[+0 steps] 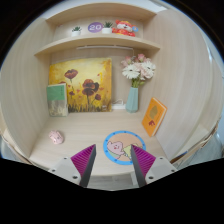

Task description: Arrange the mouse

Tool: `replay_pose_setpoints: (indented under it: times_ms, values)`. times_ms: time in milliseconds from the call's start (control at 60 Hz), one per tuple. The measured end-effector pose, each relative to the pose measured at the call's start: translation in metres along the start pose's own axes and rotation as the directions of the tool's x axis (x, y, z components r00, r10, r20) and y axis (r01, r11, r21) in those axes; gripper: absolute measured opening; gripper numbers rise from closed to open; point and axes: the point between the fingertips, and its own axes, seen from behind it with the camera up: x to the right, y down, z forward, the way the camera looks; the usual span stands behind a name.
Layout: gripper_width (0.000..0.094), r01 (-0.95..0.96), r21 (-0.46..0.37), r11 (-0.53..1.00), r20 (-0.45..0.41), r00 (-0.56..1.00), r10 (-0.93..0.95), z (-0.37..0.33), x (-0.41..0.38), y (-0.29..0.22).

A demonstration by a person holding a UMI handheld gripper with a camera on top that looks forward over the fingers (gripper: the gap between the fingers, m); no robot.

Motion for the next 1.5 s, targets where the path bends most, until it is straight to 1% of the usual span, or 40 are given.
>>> replay_pose_setpoints:
  times_ms: [117,250,350,500,583,667,800,1067,1100,1317,1500]
  values:
    - [0.0674,0.014,-0.06,0.998,0.017,1.0,-0.013,0.012,-0.023,0.035]
    - [0.0674,0.055,-0.161,0.985,0.066,0.997,-0.044,0.026,-0.074,0.09]
    - [0.0676,0.096,-0.228,0.969,0.135,0.989,-0.066,0.034,-0.129,0.126]
    - [0.0684,0.141,-0.268,0.953,0.234,0.969,-0.078,0.057,-0.212,0.147]
    - [0.0684,0.173,-0.272,0.947,0.265,0.959,-0.099,0.076,-0.244,0.145]
    - [0.0685,0.201,-0.278,0.939,0.274,0.954,-0.123,0.098,-0.268,0.14]
    - [0.0683,0.18,-0.272,0.945,0.289,0.952,-0.098,0.135,-0.298,0.121]
    - [0.0686,0.188,-0.268,0.945,0.242,0.963,-0.123,0.198,-0.314,0.077]
    - [0.0709,0.184,-0.274,0.944,0.233,0.965,-0.12,0.205,-0.315,0.073]
    - [0.072,0.108,-0.279,0.954,0.195,0.979,-0.054,0.251,-0.321,0.044]
    - [0.0706,0.068,-0.297,0.952,0.149,0.989,-0.024,0.275,-0.311,0.034]
